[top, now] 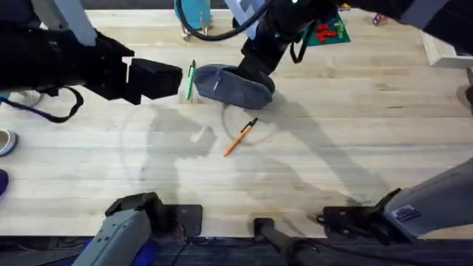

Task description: Unzip the bag, pick up the pens from the table one at a time and place them inside, then zip the bag closed.

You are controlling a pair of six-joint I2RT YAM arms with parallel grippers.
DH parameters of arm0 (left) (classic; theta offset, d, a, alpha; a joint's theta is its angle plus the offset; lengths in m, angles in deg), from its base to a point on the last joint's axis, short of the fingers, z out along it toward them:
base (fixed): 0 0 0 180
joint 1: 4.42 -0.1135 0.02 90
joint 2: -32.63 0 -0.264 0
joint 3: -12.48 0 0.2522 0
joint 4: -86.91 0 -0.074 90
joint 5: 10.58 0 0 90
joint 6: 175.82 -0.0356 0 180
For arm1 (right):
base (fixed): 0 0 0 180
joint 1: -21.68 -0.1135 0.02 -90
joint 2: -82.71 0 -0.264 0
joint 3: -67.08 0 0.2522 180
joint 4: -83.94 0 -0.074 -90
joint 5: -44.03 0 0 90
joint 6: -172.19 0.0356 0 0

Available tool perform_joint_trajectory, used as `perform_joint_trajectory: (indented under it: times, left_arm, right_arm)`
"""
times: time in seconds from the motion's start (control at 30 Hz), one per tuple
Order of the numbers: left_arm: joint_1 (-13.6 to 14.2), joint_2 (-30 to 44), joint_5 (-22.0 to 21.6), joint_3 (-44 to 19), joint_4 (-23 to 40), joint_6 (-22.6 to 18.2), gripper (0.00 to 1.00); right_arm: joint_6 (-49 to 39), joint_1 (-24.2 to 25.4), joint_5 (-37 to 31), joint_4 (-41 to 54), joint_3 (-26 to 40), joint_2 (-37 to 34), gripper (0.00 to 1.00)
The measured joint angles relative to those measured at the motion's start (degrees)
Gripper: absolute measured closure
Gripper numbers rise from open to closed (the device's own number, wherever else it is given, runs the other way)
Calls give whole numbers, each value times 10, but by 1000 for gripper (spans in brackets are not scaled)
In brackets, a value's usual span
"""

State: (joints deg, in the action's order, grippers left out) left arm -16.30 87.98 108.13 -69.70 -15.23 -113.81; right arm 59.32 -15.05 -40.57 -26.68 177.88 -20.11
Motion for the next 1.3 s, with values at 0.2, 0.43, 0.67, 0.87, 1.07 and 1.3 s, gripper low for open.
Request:
perform_joint_trajectory:
  times: [0.2, 0.43, 0.67, 0.87, 1.07, 1.3]
  left_arm:
    - [0, 0, 0, 0, 0, 0, 4]
    - [0, 0, 0, 0, 0, 0, 5]
    - [0, 0, 0, 0, 0, 0, 5]
    - [0, 0, 0, 0, 0, 0, 6]
    - [0, 0, 0, 0, 0, 0, 5]
    - [0, 0, 0, 0, 0, 0, 5]
  right_arm:
    - [-32, 18, 7, 0, 0, -3, 972]
    - [-54, 24, 8, 0, 0, -27, 972]
    - [-62, 24, 9, -5, 0, -61, 970]
    - [-63, 28, 9, -17, 0, -80, 969]
    - [-63, 30, 9, -28, 0, -94, 969]
    - [-63, 30, 9, -31, 0, -101, 969]
